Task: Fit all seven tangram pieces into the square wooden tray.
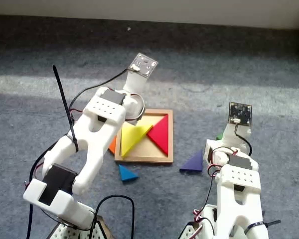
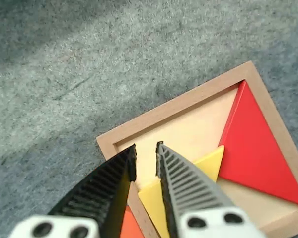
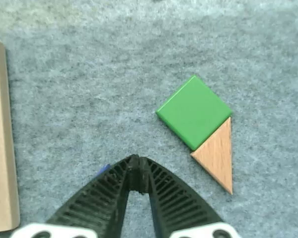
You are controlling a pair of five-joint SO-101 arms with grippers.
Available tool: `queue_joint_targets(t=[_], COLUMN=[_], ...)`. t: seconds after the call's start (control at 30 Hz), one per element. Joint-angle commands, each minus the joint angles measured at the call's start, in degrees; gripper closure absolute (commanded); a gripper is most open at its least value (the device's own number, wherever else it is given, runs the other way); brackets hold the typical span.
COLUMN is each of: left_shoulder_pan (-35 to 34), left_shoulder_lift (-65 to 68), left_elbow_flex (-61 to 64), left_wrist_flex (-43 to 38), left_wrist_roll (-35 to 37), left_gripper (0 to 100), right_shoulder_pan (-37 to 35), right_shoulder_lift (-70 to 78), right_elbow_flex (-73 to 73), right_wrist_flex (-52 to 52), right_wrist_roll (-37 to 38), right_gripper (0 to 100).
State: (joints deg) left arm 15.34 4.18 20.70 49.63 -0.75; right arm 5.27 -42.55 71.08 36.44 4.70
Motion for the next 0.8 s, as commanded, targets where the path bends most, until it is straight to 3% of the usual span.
queue_joint_targets(t=[0.0,0.33,0.53,0.7,0.77], left_shoulder_pan=[0.04,2.86,4.18,5.32,6.64], left_shoulder_lift=[-0.4,6.2,13.93,13.67,13.49], left_elbow_flex=[0.92,-0.66,-11.03,-11.82,-11.82], left_wrist_flex=[-2.37,-2.2,8.53,11.25,12.48], left_wrist_roll=[0.62,0.44,0.35,0.26,0.26], left_gripper=[91,91,92,92,97], right_shoulder_pan=[0.4,0.4,0.4,0.4,0.4], right_shoulder_lift=[-1.54,-1.45,-1.36,-1.36,-1.36], right_elbow_flex=[-0.4,-0.4,-0.4,-0.4,-0.4], right_wrist_flex=[-0.92,-0.92,-0.92,-0.92,-0.92], right_wrist_roll=[0.53,0.53,0.53,0.53,0.62], right_gripper=[98.9,98.9,98.9,98.9,98.9])
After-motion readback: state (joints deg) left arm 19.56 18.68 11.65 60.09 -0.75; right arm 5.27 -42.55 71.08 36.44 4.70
